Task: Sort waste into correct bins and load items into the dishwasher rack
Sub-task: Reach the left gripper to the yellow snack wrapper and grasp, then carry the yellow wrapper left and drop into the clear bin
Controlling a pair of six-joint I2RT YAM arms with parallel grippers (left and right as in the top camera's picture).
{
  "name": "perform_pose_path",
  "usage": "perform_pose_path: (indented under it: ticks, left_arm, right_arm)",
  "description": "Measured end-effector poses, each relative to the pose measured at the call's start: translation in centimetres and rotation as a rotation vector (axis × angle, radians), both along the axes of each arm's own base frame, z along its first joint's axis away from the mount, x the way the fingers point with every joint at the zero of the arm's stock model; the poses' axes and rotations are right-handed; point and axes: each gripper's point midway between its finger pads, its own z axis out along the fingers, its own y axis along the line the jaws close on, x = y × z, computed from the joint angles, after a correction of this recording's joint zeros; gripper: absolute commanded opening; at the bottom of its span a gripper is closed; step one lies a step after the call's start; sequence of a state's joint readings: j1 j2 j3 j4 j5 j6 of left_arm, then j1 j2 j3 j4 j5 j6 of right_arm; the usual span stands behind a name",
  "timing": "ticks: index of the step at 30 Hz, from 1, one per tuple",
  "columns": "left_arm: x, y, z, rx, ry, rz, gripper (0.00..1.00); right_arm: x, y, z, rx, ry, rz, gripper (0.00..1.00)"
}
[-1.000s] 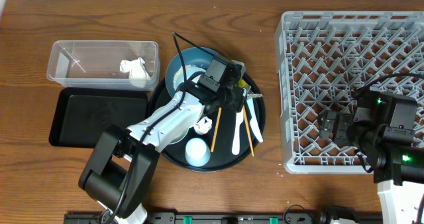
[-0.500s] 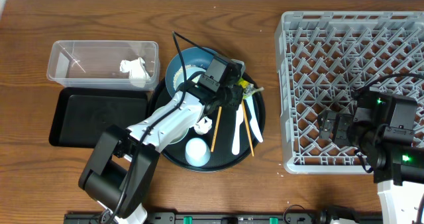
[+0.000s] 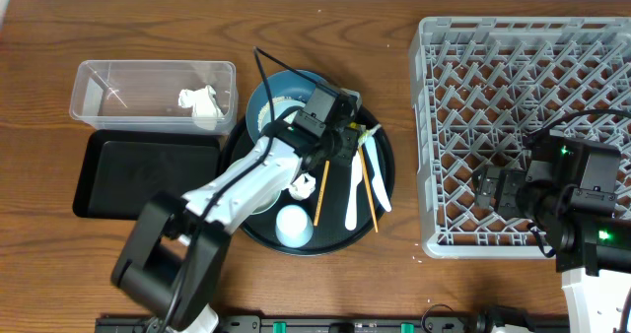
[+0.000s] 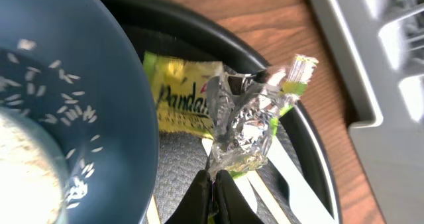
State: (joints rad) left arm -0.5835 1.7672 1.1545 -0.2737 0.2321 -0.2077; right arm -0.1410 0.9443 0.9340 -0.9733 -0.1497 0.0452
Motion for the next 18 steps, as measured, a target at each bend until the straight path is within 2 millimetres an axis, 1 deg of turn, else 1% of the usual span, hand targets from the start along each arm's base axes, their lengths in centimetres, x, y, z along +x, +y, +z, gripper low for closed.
perform_pose_path:
  ticks: [2,5,7,8,9,10,12,13,14,18]
  left_arm:
    - [0.0,0.1,2.3,-0.024,-0.043,-0.001,0.06]
    - [0.4,0.8,6.7,-0.077,-0.136,0.010,0.06]
    - [1.0,2.1,9.6,-0.102,-0.203,0.040,0.07]
    - [1.7,3.6,11.2,-0.109,-0.245,0.079,0.06]
    - [2.1,4.4,11.8,-0.109,-0.262,0.101,0.06]
    - [2.8,5.9,12.6,-0.109,-0.283,0.141,0.06]
    - [4.2,9.1,13.2,-0.094,-0.307,0.224,0.06]
    - [4.9,10.8,13.2,-0.082,-0.311,0.267,0.06]
    - [5.4,12.0,13.2,-0.074,-0.311,0.297,0.06]
    - [7.4,19.0,12.6,-0.032,-0.309,0.465,0.06]
  right_arm:
    - [0.0,0.0,0.0,0.000,0.000,0.000,0.99]
    - [0.0,0.0,0.0,0.000,0.002,0.000,0.99]
    - [0.0,0.0,0.0,0.000,0.002,0.000,0.99]
    - [0.0,0.0,0.0,0.000,0.002,0.000,0.99]
    - [0.0,0.0,0.0,0.000,0.002,0.000,0.99]
    - [0.0,0.0,0.0,0.000,0.002,0.000,0.99]
    - [0.0,0.0,0.0,0.000,0.002,0.000,0.99]
    - [0.0,0.0,0.0,0.000,0.002,0.000,0.99]
    - [0.0,0.0,0.0,0.000,0.002,0.000,0.99]
    - [-0.1,0.0,0.0,0.000,0.003,0.000,0.99]
